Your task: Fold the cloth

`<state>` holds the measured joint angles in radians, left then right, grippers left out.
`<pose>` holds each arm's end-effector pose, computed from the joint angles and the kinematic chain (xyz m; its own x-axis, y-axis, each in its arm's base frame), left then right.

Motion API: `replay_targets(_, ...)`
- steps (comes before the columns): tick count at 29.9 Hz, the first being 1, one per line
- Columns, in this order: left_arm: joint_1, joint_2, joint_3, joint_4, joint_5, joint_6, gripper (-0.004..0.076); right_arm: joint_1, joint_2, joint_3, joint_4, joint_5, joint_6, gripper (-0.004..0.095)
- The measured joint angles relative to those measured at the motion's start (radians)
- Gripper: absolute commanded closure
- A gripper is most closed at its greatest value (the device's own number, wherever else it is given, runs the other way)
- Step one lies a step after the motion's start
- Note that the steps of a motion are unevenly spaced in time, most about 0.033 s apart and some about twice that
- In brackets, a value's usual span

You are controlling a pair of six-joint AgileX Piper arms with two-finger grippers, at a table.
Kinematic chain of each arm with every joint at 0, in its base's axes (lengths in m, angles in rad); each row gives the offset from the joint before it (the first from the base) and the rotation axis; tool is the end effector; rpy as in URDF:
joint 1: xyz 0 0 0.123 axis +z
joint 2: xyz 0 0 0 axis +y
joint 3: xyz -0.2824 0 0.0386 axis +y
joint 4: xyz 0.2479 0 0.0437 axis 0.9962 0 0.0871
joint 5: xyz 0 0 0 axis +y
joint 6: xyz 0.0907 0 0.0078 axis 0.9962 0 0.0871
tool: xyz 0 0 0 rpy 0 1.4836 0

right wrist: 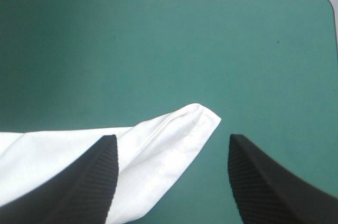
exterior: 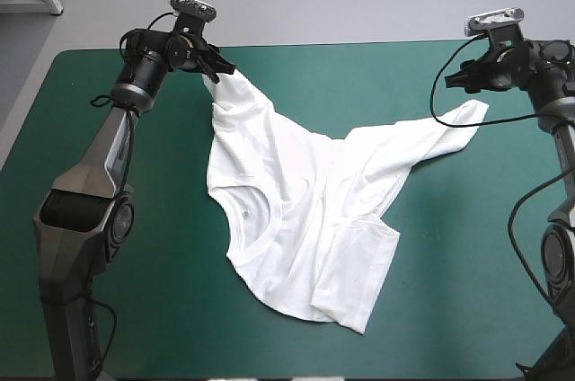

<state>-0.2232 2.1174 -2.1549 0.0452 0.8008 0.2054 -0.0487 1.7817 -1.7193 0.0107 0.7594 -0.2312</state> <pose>0.4851 -0.1071 0.3402 -0.5467 0.3646 -0.7538 0.3342 0.9204 0.2028 0.4140 -0.0195 0.3581 -0.6624 -0.1896 -0.7248 -0.1062 0.9814 -0.1596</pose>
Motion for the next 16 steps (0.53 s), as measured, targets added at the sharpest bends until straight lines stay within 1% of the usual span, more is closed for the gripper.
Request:
replay_targets(3,0.0,-0.05,0.0,-0.007,0.018,-0.003,0.0317,0.0,-0.041,-0.038,0.004,0.042,0.009,0.0383)
replay_targets(6,-0.002,-0.151,0.0,-0.012,0.065,-0.004,0.0328,0.0,-0.119,-0.064,0.052,0.102,0.016,0.042)
replay_targets(8,-0.004,-0.215,-0.001,-0.017,0.11,-0.004,0.0328,0.0,-0.169,-0.069,0.099,0.14,0.017,0.0442)
replay_targets(11,-0.008,-0.3,0.0,-0.034,0.21,-0.004,0.0328,0.0,-0.254,-0.072,0.168,0.229,0.017,0.047)
replay_targets(14,-0.008,-0.365,0.024,-0.091,0.315,0.001,0.0328,0.0,-0.324,-0.053,0.213,0.305,0.017,0.0489)
replay_targets(16,-0.009,-0.402,0.069,-0.146,0.359,0.022,0.0334,0.0,-0.375,-0.013,0.228,0.33,0.017,0.0493)
